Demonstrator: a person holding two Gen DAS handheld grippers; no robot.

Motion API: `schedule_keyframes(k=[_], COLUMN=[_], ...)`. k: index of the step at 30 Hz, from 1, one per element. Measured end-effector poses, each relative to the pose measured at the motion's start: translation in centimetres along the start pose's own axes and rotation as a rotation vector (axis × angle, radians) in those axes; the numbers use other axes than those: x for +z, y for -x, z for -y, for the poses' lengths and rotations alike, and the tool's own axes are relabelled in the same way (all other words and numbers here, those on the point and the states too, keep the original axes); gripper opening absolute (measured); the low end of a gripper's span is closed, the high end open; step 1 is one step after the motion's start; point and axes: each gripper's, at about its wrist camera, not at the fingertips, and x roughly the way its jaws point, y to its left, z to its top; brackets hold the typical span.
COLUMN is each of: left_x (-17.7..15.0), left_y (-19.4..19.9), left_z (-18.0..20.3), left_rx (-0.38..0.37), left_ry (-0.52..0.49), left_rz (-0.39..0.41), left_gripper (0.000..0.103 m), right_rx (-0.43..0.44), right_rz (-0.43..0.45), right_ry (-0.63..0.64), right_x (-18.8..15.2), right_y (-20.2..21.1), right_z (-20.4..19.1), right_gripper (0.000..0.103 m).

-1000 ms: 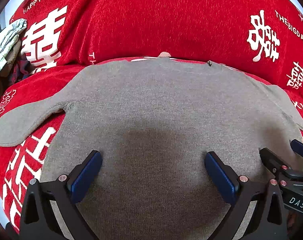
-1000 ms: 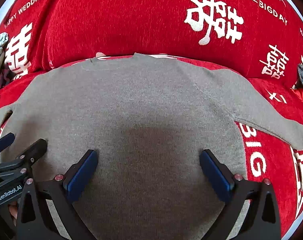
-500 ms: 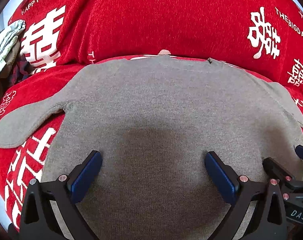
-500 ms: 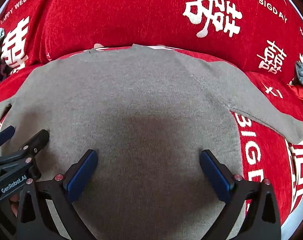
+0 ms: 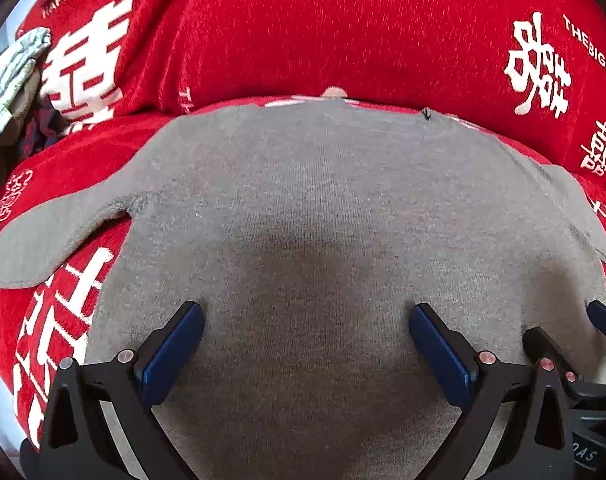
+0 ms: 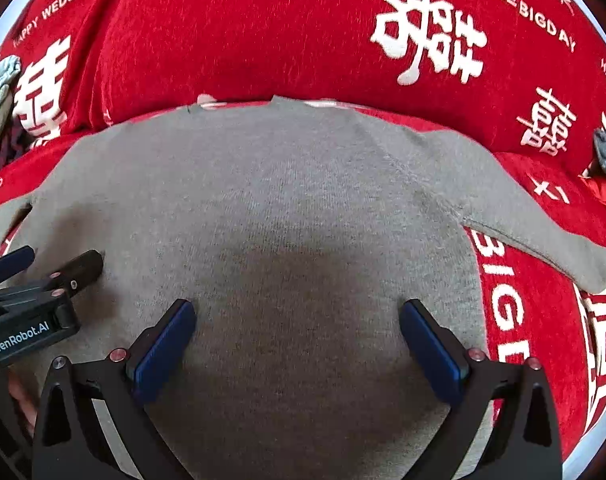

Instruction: Fold small clothes

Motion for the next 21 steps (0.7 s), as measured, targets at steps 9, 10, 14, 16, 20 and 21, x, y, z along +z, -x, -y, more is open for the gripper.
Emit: schedule_keyframes(k=[9, 10, 14, 16, 20, 21], left_x=[0.8, 1.0, 1.8, 2.1, 2.6, 2.6], left_y=[-0.3, -0.4, -0.8, -0.9, -0.5, -0.4], left_z=[0.0, 0.0, 0.1, 0.1, 0.2, 0.2], left_rx=[-0.014, -0.015, -0.02, -0.018, -0.034, -0.029], left_ry=[-0.028, -0.031, -0.036, -0.035, -0.028, -0.025], left_rz=[-0.071, -0.092, -0.171, -0.214, -0.24, -0.238], left_gripper=[0.103, 0.103, 0.103, 0.103, 0.103, 0.103], right_rx=[-0.002, -0.003, 0.011, 0.024, 0.054, 0.054], right_rz=[-0.15, -0.169, -0.263, -0.295, -0.291, -0.29], right_ry=[0.017, 0.018, 0.026, 0.018, -0.005, -0.004], right_x=[1.7, 1.9, 3.0, 3.4, 4.2, 4.3], right_y=[-0.9, -0.9, -1.6, -1.6, -1.1, -1.0], right_z=[0.2, 0.2, 0.3, 0.5, 0.6, 0.5], right_gripper=[0.102, 0.102, 0.102, 0.102, 0.102, 0.102])
